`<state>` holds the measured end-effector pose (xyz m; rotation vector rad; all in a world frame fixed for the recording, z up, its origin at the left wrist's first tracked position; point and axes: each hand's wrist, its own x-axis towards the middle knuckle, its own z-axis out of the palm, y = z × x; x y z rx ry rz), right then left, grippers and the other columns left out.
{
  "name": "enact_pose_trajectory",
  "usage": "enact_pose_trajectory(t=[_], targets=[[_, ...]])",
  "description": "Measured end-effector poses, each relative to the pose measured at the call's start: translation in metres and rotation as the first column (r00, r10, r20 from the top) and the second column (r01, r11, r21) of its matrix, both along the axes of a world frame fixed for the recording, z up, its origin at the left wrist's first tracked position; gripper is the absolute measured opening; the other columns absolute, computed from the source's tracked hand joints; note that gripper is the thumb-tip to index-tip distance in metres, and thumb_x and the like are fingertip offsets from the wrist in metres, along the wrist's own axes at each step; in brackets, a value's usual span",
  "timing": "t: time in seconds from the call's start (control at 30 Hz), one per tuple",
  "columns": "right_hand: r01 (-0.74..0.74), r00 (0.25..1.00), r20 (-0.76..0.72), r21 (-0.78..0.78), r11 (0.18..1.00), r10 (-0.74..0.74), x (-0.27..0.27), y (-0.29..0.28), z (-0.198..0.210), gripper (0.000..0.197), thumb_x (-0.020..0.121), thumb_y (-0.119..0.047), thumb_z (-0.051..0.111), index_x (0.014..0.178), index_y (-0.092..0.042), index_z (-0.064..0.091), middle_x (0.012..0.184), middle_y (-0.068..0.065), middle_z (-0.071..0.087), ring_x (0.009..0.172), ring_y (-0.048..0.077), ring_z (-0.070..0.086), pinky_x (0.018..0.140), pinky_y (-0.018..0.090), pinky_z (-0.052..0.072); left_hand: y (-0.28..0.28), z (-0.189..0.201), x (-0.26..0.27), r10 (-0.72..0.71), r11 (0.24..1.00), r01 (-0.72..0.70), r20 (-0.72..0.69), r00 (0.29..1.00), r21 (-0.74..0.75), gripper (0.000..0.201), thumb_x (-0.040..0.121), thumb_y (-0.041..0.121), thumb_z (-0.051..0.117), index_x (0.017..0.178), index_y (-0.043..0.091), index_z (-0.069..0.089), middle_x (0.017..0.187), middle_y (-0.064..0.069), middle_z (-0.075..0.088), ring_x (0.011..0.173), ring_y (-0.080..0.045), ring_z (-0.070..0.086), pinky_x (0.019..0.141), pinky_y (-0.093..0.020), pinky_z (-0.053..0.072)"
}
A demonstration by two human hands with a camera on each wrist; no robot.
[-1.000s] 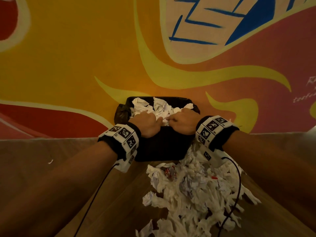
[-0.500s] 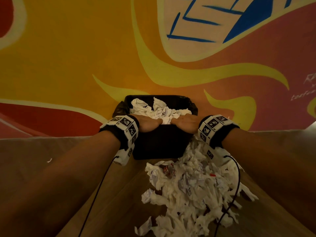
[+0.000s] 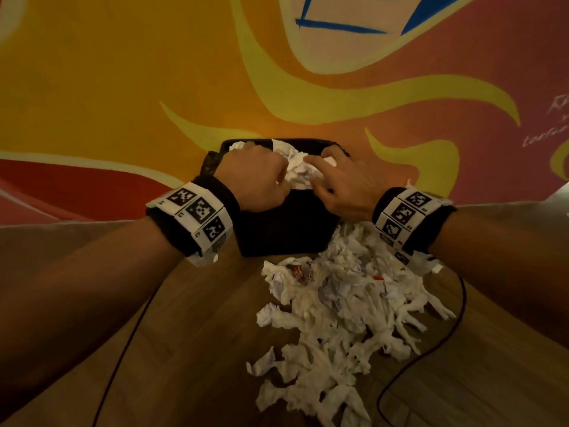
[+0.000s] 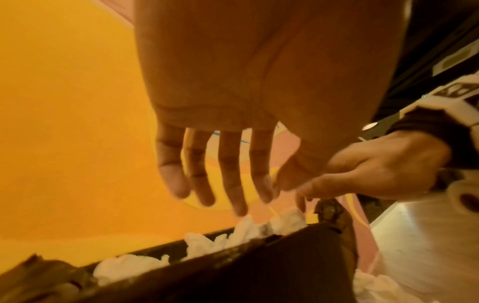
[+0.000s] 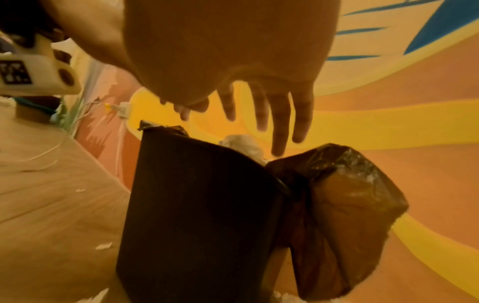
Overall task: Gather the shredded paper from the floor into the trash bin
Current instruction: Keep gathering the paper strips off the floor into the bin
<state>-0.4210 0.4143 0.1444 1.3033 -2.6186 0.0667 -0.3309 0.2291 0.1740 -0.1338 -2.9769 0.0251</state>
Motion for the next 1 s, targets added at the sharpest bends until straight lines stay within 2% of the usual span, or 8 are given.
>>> enact_pose_trajectory(t=[0.1,0.2,0.4,0.5,0.63,0.73,0.87,1.0], targets=[[-0.083,0.984,-0.168,-0.097,0.992,0.066,0.016,0.009,-0.007,0.037,0.093,-0.035,0.037,0.114,-0.011,0.055,0.105,0.014,0.051,0.087,0.032,0.051,0.073,0.043,0.043,0.012,-0.009,0.012,-0.100,0.969,0.093,0.019,0.995,0.230,0.021,0.087,0.037,0.052,0.072,0.022,0.053,0.069,0.000,0.057,0.061,-0.020,0.051,0.059,-0.036,0.050],[-0.236,0.972,-0.008,-0.102,0.967,0.236,0.034,0.017,-0.025,0.019,0.091,-0.024,0.047,0.098,-0.008,0.057,0.090,0.009,0.051,0.067,0.024,0.046,0.054,0.035,0.035,0.021,-0.036,0.020,-0.183,0.948,0.102,0.253,0.950,0.302,0.022,0.085,0.035,0.054,0.068,0.022,0.053,0.065,0.000,0.056,0.059,-0.021,0.054,0.059,-0.039,0.051],[-0.237,0.884,0.458,0.259,0.936,0.097,0.050,0.035,-0.068,0.014,0.092,-0.025,0.048,0.104,-0.021,0.054,0.102,0.000,0.049,0.086,0.020,0.050,0.065,0.027,0.037,0.026,-0.117,0.022,-0.161,0.975,0.048,0.544,0.823,0.216,0.019,0.092,0.026,0.054,0.108,0.023,0.062,0.112,-0.003,0.059,0.102,-0.023,0.056,0.085,-0.037,0.050],[-0.228,0.888,0.459,0.415,0.881,0.013,0.056,0.044,-0.090,0.042,0.092,-0.037,0.051,0.132,-0.026,0.043,0.129,0.006,0.041,0.112,0.029,0.046,0.091,0.042,0.044,0.033,-0.156,0.020,-0.192,0.973,0.087,0.539,0.820,0.215,0.040,0.094,0.030,0.055,0.133,0.022,0.050,0.135,-0.006,0.046,0.123,-0.026,0.047,0.102,-0.038,0.041],[-0.244,0.934,0.352,0.517,0.820,0.056,0.063,0.054,-0.118,0.060,0.092,-0.046,0.049,0.146,-0.032,0.028,0.144,0.006,0.035,0.122,0.032,0.038,0.099,0.044,0.034,0.046,-0.195,0.011,-0.208,0.972,0.114,0.529,0.823,0.204,0.058,0.093,0.029,0.058,0.146,0.023,0.035,0.149,-0.005,0.035,0.133,-0.026,0.039,0.110,-0.037,0.033],[-0.228,0.959,0.272,0.574,0.786,0.080,0.062,0.057,-0.124,0.051,0.090,-0.040,0.054,0.138,-0.027,0.043,0.134,0.006,0.048,0.118,0.032,0.040,0.096,0.044,0.032,0.052,-0.211,0.007,-0.191,0.977,0.096,0.570,0.799,0.192,0.063,0.093,0.034,0.056,0.149,0.025,0.028,0.154,-0.003,0.030,0.138,-0.025,0.035,0.113,-0.036,0.031],[-0.209,0.966,0.239,0.486,0.849,0.101,0.055,0.061,-0.115,0.031,0.092,-0.031,0.051,0.121,-0.022,0.057,0.121,0.006,0.058,0.110,0.030,0.044,0.090,0.042,0.029,0.054,-0.217,0.002,-0.223,0.966,0.118,0.514,0.828,0.229,0.045,0.090,0.024,0.056,0.135,0.022,0.049,0.138,-0.005,0.050,0.125,-0.026,0.049,0.103,-0.032,0.040],[-0.218,0.950,0.297,0.408,0.886,0.097,0.045,0.070,-0.101,0.022,0.095,-0.032,0.047,0.109,-0.024,0.062,0.113,0.000,0.061,0.105,0.024,0.049,0.090,0.039,0.029,0.048,-0.208,-0.005,-0.242,0.962,0.146,0.483,0.841,0.230,0.048,0.097,0.026,0.051,0.143,0.019,0.041,0.147,-0.006,0.042,0.133,-0.025,0.041,0.109,-0.032,0.030]])
